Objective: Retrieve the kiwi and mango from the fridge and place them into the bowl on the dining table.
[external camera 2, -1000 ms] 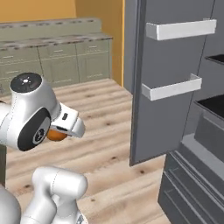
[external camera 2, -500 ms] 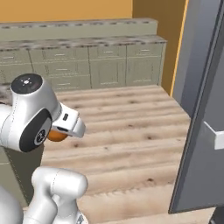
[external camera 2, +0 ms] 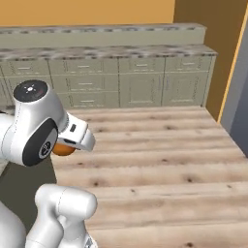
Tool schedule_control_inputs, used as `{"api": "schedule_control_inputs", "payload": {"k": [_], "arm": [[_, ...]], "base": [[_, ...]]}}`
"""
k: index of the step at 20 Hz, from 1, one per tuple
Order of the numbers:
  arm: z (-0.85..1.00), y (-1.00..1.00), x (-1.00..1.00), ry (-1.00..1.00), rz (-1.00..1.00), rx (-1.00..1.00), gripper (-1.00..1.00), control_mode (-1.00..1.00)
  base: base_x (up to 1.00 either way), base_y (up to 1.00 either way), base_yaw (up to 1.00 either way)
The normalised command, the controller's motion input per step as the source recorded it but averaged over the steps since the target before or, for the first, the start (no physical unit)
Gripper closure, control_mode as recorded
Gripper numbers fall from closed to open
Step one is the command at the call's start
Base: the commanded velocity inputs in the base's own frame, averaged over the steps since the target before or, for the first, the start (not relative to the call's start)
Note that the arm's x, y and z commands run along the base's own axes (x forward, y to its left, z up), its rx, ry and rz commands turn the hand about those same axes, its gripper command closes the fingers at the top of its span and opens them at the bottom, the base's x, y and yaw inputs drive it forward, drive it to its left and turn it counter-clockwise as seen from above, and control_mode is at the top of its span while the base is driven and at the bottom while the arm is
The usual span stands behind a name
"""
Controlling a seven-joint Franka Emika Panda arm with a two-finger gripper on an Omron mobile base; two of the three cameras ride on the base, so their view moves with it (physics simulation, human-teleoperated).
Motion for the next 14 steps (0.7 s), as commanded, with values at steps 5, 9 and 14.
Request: {"api": "schedule_control_inputs", "payload": {"k": [5, 9, 14], "arm": [[0.0, 0.0, 0.0, 0.0, 0.0, 0.0, 1.0, 1.0], [0.0, 0.0, 0.0, 0.0, 0.0, 0.0, 1.0, 1.0], [0.0, 0.0, 0.0, 0.0, 0.0, 0.0, 1.0, 1.0]], "base": [[1.0, 0.0, 0.22], [1.0, 0.0, 0.16], [1.0, 0.0, 0.38]]}}
